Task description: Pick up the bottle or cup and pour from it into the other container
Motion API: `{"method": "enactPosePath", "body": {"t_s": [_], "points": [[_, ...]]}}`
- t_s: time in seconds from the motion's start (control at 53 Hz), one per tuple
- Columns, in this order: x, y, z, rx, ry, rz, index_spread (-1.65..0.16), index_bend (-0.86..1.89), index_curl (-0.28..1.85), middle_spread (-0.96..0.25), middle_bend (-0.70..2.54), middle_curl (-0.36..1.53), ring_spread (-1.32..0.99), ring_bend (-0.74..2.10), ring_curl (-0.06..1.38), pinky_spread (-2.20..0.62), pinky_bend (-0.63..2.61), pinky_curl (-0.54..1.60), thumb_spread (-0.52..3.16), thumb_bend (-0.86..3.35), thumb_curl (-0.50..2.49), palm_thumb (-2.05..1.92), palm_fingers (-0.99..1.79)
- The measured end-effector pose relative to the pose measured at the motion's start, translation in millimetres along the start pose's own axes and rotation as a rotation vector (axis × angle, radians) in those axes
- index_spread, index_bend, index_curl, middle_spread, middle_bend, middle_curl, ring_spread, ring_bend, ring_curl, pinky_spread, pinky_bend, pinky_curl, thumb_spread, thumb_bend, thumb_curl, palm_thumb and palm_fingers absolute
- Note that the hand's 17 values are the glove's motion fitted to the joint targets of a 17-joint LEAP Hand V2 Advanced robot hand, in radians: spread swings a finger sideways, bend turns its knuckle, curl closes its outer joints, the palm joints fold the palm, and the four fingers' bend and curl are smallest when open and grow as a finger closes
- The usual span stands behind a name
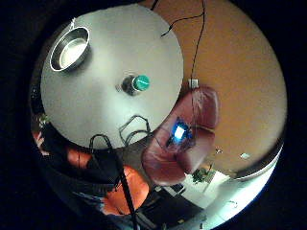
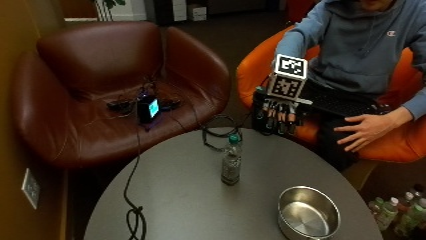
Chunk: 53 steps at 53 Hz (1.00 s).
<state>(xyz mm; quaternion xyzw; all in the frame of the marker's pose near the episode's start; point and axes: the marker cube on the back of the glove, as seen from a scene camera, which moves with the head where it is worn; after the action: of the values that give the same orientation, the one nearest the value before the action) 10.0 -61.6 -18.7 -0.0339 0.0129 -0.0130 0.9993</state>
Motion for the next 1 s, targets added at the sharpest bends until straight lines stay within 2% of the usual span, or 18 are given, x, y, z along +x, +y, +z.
{"method": "enactPosePath", "body": {"t_s": [0.264,0.642,0.83,1.0], "points": [[48,5,22,-0.021,-0.02,0.036,-0.44,0.18,0.32,-0.2,0.17,0.23,-0.09,0.23,0.22,0.22,0.3,0.3,1.18,0.0,0.31,0.57,0.09],[166,27,62,-0.001,-0.107,0.129,-0.44,0.2,0.33,-0.2,0.17,0.25,-0.09,0.23,0.25,0.22,0.28,0.32,1.13,-0.02,0.34,0.61,0.13],[199,18,87,-0.001,-0.358,0.105,-0.43,0.16,0.33,-0.2,0.17,0.25,-0.1,0.25,0.26,0.21,0.28,0.33,1.03,-0.04,0.34,0.59,0.13],[211,13,121,-0.084,-0.548,0.062,-0.43,0.12,0.29,-0.21,0.18,0.27,-0.11,0.25,0.27,0.21,0.33,0.35,0.94,-0.04,0.33,0.55,0.08]]}}
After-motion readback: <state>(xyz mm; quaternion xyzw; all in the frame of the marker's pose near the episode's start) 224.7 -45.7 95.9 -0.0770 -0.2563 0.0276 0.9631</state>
